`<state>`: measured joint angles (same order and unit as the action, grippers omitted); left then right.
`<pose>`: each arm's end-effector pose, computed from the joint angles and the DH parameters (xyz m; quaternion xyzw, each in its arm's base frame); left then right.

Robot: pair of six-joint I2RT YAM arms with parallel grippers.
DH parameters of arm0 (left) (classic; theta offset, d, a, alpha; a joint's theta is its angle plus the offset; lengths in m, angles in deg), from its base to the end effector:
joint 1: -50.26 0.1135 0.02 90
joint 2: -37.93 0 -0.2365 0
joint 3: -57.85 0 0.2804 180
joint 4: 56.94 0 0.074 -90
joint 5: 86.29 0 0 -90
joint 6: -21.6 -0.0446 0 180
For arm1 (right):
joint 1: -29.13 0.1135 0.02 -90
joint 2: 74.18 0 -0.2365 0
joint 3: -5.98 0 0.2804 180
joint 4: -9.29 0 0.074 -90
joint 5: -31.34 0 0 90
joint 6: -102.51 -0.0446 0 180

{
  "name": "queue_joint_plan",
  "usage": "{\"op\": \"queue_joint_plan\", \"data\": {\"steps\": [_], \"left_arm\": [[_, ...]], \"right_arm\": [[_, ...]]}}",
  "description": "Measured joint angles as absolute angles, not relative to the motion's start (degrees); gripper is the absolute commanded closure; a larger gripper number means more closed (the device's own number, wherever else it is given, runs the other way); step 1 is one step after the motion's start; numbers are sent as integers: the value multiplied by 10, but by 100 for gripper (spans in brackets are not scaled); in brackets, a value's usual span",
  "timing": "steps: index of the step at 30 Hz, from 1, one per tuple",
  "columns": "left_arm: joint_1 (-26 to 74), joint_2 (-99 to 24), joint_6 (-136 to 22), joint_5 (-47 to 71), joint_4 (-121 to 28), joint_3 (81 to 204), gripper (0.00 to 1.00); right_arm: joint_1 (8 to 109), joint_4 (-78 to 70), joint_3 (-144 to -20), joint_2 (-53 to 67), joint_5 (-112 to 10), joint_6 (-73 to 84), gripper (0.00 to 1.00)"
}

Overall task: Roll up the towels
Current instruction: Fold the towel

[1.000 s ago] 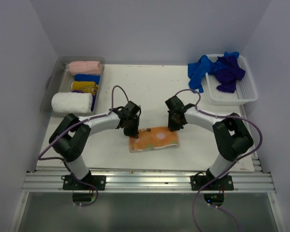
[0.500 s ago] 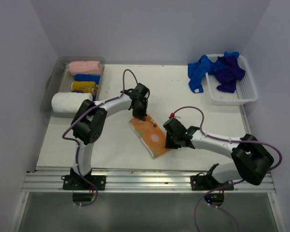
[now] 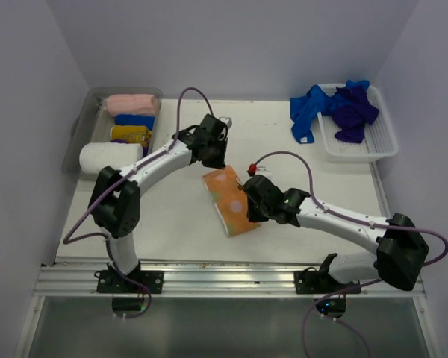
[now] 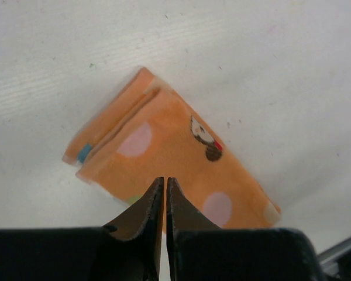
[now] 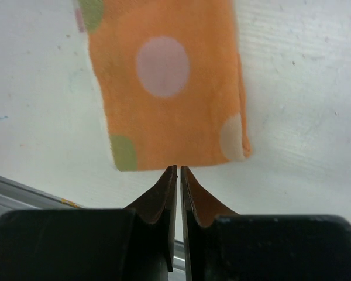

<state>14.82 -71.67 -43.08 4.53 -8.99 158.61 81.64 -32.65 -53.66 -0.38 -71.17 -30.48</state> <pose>0.3592 -0.2564 0.1940 0.0866 0.9544 -0.1504 0.2431 0.1851 0.2254 0.1745 -0.0473 0.9502 0.1444 0.2720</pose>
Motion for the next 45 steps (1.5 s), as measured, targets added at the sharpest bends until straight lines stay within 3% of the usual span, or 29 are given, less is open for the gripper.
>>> {"op": "queue_joint_plan", "data": {"steps": [7,14,25,37,45], "left_arm": [[141,-530,-375,144,-162,1394,100],[105,-549,-294,231,-267,1243,100],[97,-626,-286,248,-307,1229,100],[77,-546,-325,190,-218,1238,100],[74,-510,-320,219,-235,1165,100]], "right_arm": [[801,-306,-595,93,-706,-247,90],[739,-273,-562,108,-680,-223,91],[739,-184,-480,111,-651,-242,96],[818,-250,-471,-1,-664,-310,95],[826,-239,-482,58,-658,-316,95]]}}
